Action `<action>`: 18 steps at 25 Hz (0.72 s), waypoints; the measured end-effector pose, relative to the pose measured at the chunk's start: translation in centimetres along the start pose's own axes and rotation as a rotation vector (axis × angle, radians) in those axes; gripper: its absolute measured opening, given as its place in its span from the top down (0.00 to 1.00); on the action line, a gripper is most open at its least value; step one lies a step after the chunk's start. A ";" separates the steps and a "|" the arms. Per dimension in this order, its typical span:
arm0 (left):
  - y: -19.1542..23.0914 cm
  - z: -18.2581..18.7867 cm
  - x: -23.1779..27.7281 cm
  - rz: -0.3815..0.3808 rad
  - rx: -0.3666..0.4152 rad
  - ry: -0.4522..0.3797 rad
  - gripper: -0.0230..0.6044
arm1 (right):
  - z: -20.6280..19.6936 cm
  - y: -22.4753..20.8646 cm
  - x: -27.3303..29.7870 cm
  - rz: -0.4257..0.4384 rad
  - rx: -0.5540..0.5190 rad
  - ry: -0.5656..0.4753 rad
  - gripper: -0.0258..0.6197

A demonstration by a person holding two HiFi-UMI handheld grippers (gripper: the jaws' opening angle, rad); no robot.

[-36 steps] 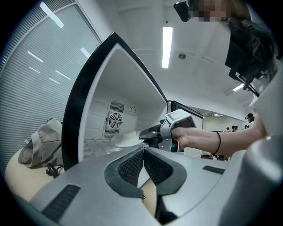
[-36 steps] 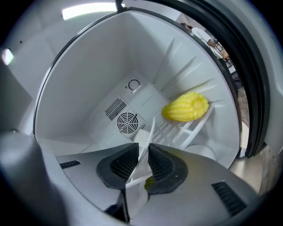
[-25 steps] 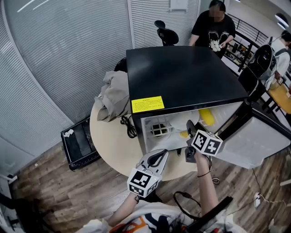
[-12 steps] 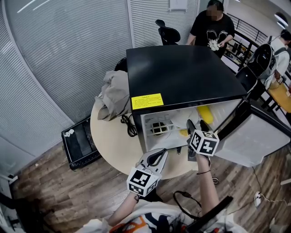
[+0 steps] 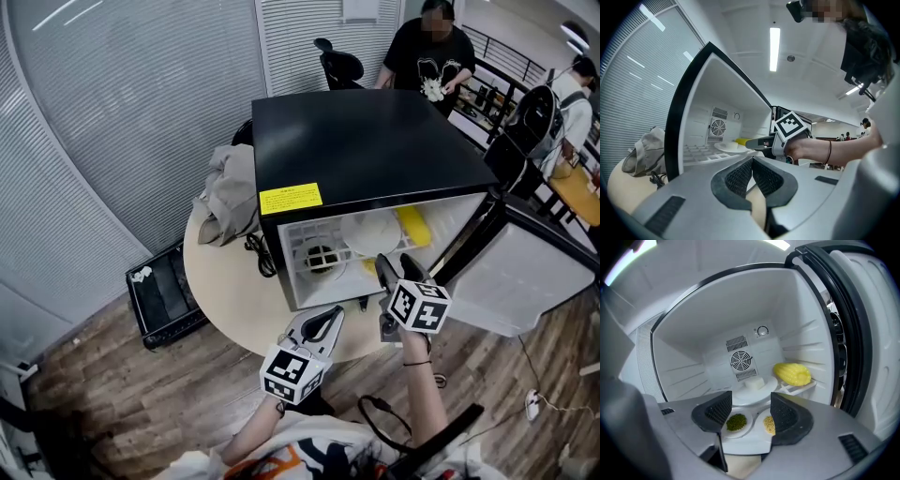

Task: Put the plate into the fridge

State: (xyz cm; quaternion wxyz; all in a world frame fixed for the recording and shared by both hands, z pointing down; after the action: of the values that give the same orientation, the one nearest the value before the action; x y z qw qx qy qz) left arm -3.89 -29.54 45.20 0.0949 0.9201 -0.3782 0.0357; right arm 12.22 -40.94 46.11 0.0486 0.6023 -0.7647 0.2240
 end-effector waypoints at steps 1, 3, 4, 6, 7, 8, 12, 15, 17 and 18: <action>-0.2 -0.1 -0.1 0.002 -0.001 0.001 0.94 | -0.2 0.1 -0.4 0.009 0.006 -0.001 0.55; -0.5 -0.2 -0.2 0.010 -0.003 0.005 0.94 | -0.6 0.4 -1.4 0.021 0.015 -0.004 0.57; -0.6 -0.3 -0.3 0.014 -0.004 0.007 0.94 | -0.9 0.5 -1.9 0.024 0.017 -0.006 0.60; -1.0 -0.5 -0.5 0.024 -0.008 0.010 0.94 | -1.7 0.6 -3.0 0.028 0.017 -0.005 0.65; -1.2 -0.6 -0.6 0.028 -0.010 0.012 0.94 | -2.1 0.7 -3.6 0.033 0.019 -0.002 0.66; -1.4 -0.7 -0.6 0.033 -0.010 0.013 0.94 | -2.5 0.7 -4.2 0.038 0.023 0.001 0.67; -2.8 -1.0 -0.8 0.042 -0.011 0.021 0.94 | -3.9 0.8 -7.0 0.067 0.046 0.009 0.71; -4.2 -1.1 -0.9 0.043 -0.011 0.025 0.94 | -4.9 0.8 -8.9 0.087 0.051 0.018 0.75; -5.3 -1.2 -1.0 0.041 -0.010 0.027 0.94 | -5.5 0.8 -10.3 0.097 0.060 0.022 0.78; -5.9 -1.3 -1.0 0.040 -0.008 0.029 0.94 | -5.8 0.8 -11.0 0.103 0.067 0.023 0.79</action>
State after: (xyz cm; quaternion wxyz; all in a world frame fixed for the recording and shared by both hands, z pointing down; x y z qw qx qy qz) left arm -0.43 -24.46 45.48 0.1034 0.9113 -0.3955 0.0493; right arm 13.29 -28.56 47.29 0.0256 0.5609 -0.7861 0.2583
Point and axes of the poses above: the fingertips, and each gripper's own axes: x forward along the fingers, y to its left, z out of its top, the point moved 4 cm from there along -x, backward along the fingers, and after that the axes turned 1 degree about -z, right-handed, at the moved point
